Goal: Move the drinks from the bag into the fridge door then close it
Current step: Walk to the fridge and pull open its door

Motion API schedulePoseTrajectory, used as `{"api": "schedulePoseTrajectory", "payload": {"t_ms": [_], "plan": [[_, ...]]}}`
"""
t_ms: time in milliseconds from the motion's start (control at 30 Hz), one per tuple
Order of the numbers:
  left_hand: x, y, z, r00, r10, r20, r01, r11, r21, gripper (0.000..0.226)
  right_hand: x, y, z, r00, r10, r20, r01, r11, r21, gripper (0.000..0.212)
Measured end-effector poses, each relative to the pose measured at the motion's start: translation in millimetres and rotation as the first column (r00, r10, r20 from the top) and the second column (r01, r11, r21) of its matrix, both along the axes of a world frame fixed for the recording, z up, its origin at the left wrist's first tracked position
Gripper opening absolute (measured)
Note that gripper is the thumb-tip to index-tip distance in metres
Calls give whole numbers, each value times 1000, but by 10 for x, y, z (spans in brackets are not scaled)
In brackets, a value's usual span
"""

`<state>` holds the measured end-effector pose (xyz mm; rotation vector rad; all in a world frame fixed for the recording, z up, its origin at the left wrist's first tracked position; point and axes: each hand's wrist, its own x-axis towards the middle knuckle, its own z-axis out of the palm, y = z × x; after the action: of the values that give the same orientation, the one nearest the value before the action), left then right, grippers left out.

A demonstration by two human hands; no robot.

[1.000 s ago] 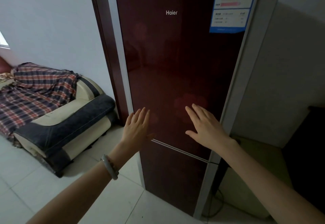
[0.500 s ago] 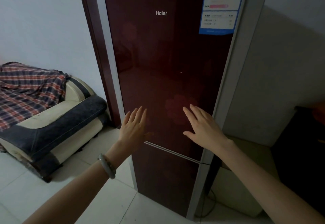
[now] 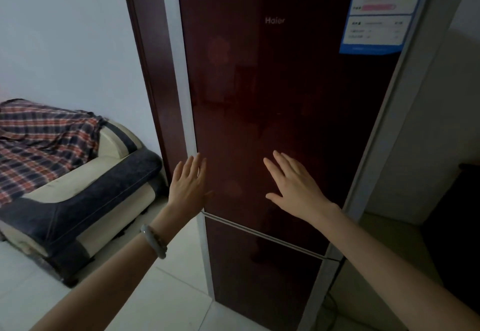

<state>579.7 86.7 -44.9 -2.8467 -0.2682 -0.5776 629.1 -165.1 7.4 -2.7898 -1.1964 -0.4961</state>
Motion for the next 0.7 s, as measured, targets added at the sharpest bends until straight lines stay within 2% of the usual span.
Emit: {"api": "schedulePoseTrajectory", "payload": {"t_ms": [233,400,567,700], "plan": [[593,966,187,999,12,34,-7,989,-150,93,237,746,109,995,-84,56,83,996,10,80],[1016,1475,304,994,-97,56,110,935,-338,95,409,1329,94,992,-106,70,108,994,-32,81],[1363,1620,440,971,-211,112,236,786,-572,92,633,1759,62,980,-149,133,167,978,-129,83],[1579,1680,456,940,-289,182,329,616,-716,80,782,1941,80,961,-221,164,248,954,-168,84]]}}
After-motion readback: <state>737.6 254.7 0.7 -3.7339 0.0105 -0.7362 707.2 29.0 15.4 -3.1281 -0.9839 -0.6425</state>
